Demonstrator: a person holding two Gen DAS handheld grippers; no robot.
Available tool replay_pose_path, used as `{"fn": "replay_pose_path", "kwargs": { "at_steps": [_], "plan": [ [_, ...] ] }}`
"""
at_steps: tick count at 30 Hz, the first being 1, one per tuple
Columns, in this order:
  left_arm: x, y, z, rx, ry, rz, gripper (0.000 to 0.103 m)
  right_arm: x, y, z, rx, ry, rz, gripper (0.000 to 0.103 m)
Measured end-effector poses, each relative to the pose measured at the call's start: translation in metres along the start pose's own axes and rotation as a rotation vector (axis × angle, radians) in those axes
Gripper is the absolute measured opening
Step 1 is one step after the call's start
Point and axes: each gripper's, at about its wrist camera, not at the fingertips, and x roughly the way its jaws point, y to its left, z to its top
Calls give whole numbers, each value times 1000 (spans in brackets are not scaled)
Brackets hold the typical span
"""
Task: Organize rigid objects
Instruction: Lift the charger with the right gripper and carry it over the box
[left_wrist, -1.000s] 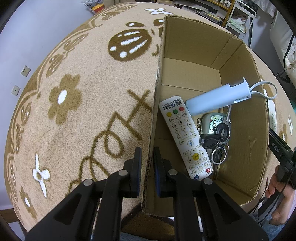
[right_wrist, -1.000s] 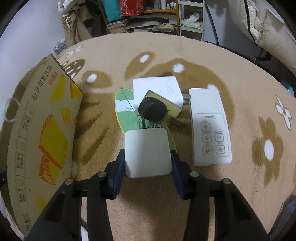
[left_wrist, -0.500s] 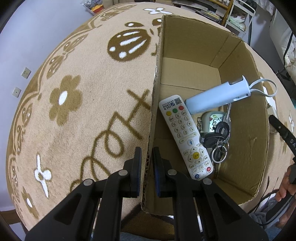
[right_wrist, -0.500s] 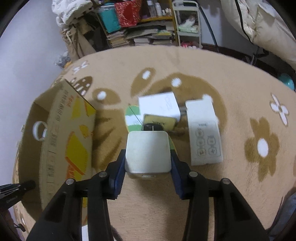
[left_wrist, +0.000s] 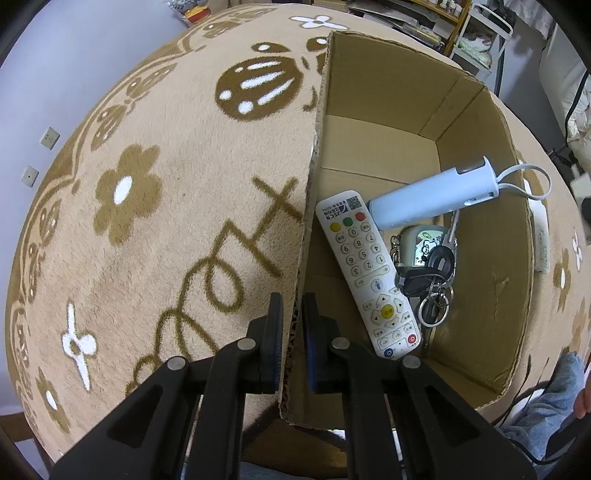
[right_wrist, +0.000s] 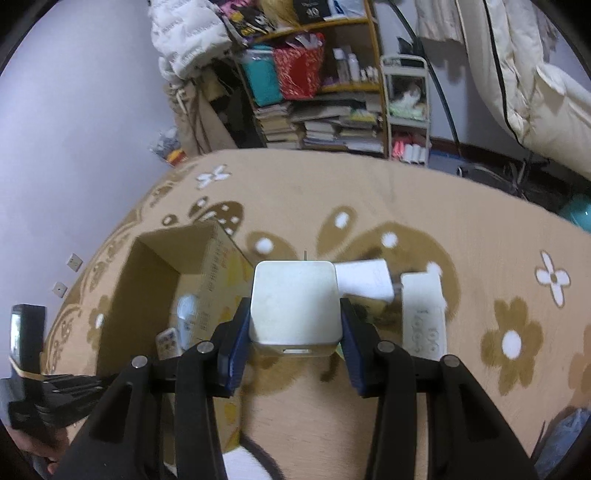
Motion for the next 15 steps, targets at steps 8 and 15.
{"fn": "replay_pose_path", "kwargs": {
  "at_steps": [8, 15],
  "plan": [
    [-1, -1, 0, 1, 0, -4, 8, -8, 42, 1, -79, -30, 73, 48],
    [-1, -1, 0, -1, 0, -5, 8, 3, 77, -10, -160, -12, 121, 48]
  ]
}}
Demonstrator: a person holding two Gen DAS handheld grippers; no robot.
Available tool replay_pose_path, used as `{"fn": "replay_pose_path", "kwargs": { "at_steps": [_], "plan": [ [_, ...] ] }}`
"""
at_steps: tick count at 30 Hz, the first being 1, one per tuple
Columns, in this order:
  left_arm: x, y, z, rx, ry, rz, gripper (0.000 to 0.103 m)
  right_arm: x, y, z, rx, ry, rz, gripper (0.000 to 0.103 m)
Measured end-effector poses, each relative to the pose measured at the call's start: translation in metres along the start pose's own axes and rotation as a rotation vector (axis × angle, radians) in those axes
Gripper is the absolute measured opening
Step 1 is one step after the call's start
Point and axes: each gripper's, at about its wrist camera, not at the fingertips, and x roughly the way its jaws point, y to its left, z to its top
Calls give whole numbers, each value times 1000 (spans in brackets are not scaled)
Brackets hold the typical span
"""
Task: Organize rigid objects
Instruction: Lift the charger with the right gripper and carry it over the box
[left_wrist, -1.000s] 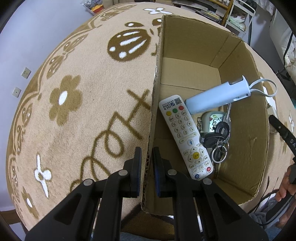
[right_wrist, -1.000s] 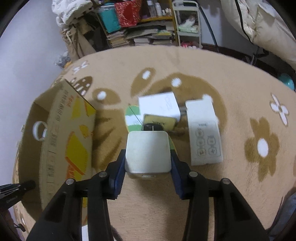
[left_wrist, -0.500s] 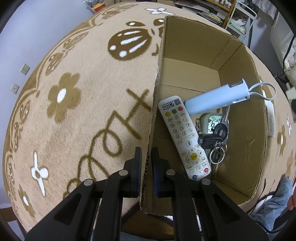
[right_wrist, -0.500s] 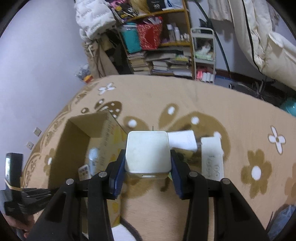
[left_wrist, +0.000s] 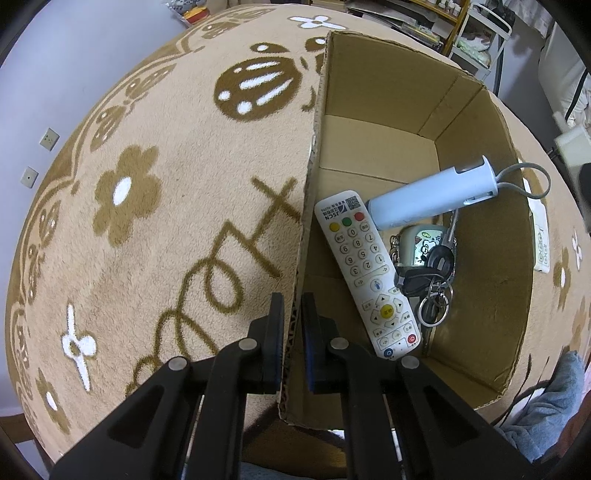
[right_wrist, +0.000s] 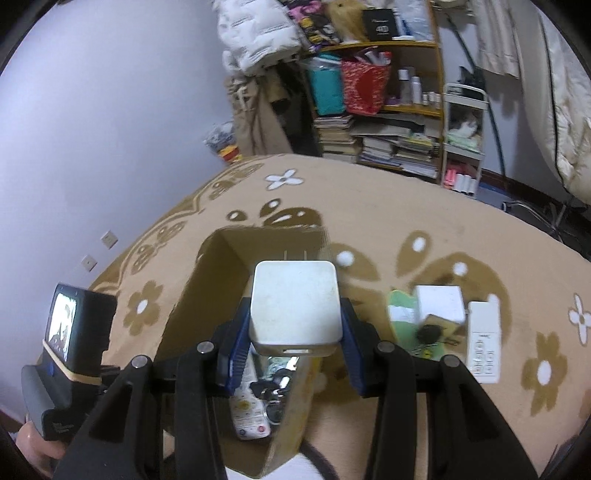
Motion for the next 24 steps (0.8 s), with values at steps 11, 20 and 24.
{"fn": "replay_pose_path", "kwargs": {
  "at_steps": [11, 20, 24],
  "plan": [
    [0, 2, 1, -4, 2, -4, 9, 21, 17, -11, -39, 41, 18, 48],
    [0, 4, 1, -4, 1, -5, 10, 37, 16, -18, -39, 61, 12, 48],
    [1, 5, 1, -5, 2, -4, 10, 40, 19, -20, -50, 66, 6, 48]
  ]
}}
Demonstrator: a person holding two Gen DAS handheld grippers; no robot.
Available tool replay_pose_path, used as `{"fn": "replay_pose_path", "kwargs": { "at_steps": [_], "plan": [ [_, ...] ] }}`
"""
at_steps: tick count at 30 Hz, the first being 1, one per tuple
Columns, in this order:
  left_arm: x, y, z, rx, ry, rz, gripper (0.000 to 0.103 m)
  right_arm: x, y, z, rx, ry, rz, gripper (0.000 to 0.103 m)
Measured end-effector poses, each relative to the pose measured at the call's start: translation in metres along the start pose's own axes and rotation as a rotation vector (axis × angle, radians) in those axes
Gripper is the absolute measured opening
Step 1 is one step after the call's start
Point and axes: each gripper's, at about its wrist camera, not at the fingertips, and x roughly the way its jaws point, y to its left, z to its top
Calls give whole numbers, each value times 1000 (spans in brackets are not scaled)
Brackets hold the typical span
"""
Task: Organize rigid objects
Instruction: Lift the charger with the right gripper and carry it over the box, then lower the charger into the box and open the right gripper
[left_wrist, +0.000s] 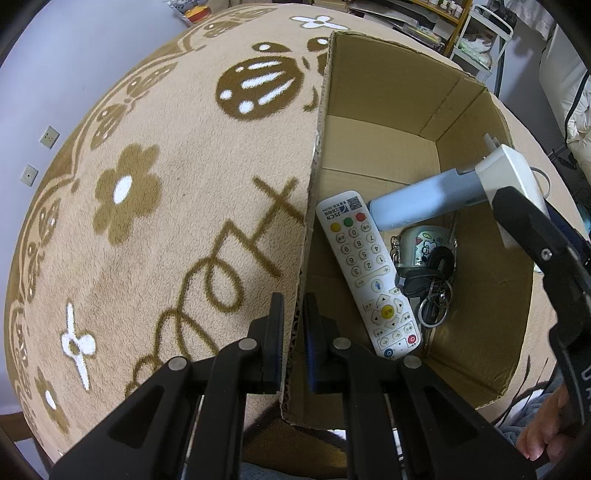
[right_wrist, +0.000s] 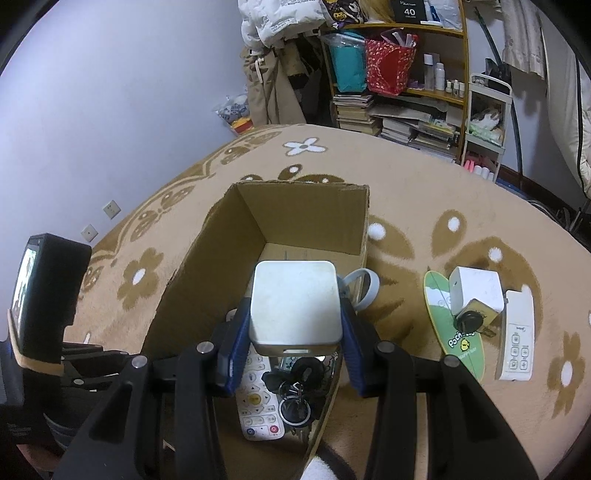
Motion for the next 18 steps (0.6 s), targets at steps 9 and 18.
{"fn": "replay_pose_path", "kwargs": {
  "at_steps": [9, 18],
  "plan": [
    [0, 0, 0, 0, 0, -1, 10, 6, 8, -3, -54, -3, -37, 48],
    [0, 0, 0, -1, 0, -1, 10, 7, 8, -2, -46, -8, -30, 48]
  ]
}}
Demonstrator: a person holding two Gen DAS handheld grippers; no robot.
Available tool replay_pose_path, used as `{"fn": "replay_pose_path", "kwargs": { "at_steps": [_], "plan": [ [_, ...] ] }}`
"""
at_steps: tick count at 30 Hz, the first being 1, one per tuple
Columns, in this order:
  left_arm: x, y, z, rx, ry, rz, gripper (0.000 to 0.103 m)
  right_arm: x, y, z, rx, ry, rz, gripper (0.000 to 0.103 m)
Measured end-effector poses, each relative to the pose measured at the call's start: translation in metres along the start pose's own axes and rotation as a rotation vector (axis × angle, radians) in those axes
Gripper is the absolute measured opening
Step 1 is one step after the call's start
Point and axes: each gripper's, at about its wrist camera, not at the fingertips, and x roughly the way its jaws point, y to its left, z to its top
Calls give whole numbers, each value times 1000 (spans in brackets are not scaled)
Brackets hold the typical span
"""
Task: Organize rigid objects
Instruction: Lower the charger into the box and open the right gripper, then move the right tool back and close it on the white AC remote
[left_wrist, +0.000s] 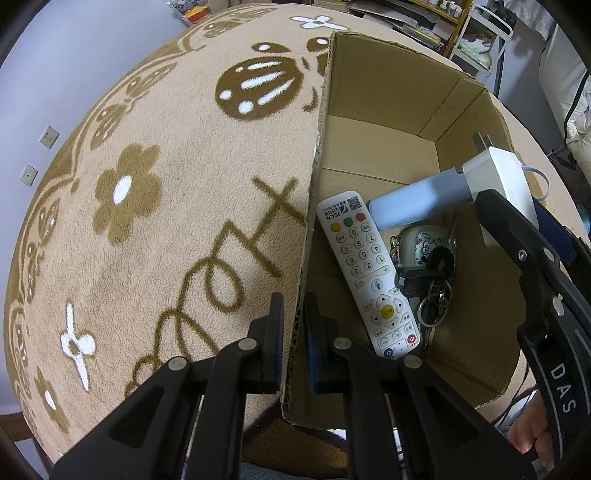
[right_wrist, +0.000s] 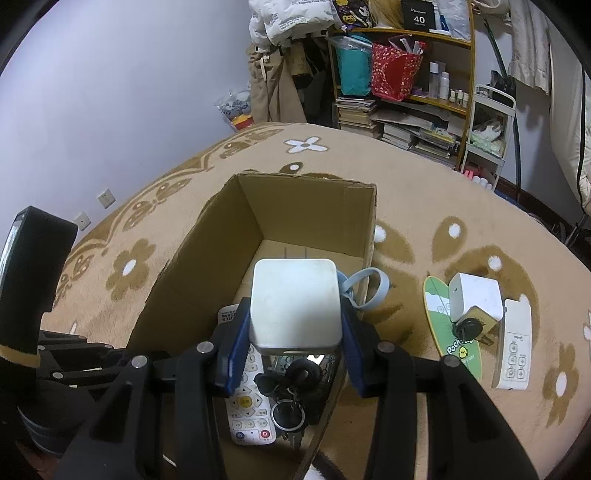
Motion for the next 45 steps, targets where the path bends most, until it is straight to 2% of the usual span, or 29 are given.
{"fn": "replay_pose_path", "kwargs": {
  "at_steps": [21, 27, 31, 36, 40, 45],
  "plan": [
    [-1, -2, -1, 2, -2, -1, 10, -3, 0, 3, 3, 0, 1, 51],
    [-1, -1, -1, 2, -2, -1, 10, -13, 5, 7, -9, -8, 4, 67],
    [-1, -1, -1, -1, -2, -4, 11, -26, 12, 13, -33, -54, -31, 87],
    [-1, -1, -1, -1, -1, -4, 11, -43, 9, 20, -38, -104, -69, 102],
    [-1, -1, -1, -1, -2, -4, 11, -48, -8, 22, 10, -143, -117, 103],
    [-1, -1, -2, 0, -2, -4, 11, -44, -35, 19, 77, -148, -180, 103]
  ]
}}
